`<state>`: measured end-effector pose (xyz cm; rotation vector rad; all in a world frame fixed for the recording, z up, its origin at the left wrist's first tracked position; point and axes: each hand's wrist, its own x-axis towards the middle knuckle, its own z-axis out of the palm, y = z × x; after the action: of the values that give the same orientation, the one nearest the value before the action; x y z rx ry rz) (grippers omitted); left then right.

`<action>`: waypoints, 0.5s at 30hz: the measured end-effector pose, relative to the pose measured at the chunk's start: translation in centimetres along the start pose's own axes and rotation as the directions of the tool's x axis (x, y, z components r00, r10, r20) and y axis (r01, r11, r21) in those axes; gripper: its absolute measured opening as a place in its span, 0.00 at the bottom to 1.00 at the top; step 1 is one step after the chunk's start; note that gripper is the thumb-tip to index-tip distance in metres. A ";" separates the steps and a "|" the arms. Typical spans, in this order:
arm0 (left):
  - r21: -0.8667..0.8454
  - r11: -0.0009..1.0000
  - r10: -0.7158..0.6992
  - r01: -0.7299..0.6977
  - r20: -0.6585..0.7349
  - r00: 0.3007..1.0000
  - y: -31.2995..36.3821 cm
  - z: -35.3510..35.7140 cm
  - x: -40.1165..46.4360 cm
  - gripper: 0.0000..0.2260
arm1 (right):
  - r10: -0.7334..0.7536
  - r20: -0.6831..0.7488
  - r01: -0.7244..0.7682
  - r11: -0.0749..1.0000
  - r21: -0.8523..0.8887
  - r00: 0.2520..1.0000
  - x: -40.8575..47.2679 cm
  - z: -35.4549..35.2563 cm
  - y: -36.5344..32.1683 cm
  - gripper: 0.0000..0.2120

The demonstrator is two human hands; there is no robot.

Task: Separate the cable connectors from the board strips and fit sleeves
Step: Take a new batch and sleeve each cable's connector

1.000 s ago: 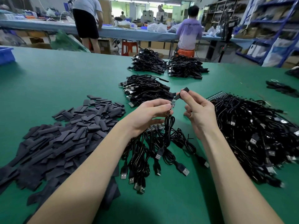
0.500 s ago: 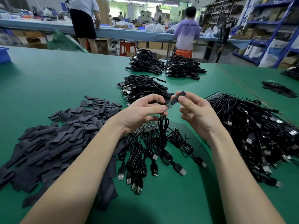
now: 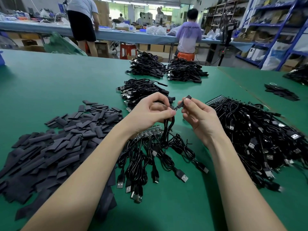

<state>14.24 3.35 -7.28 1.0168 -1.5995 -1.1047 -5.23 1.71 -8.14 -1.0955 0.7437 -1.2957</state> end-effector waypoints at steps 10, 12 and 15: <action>0.246 0.969 0.059 -0.027 -0.123 0.991 0.8 0.2 0.3 0.03 | 0.057 -0.028 -0.053 0.990 0.133 0.998 0.4 0.3 0.4 0.09; 0.264 0.964 0.074 -0.032 -0.150 0.986 0.7 0.4 0.3 0.03 | 0.057 -0.027 -0.052 0.986 0.157 0.998 0.4 0.4 0.4 0.10; 0.266 0.963 0.091 -0.046 -0.160 0.983 0.7 0.7 0.2 0.03 | 0.050 -0.016 -0.047 0.985 0.165 0.999 0.4 0.3 0.5 0.08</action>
<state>13.43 3.46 -6.68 1.1854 -1.6546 -0.7499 -4.67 1.37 -8.45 -0.9270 0.6620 -1.3042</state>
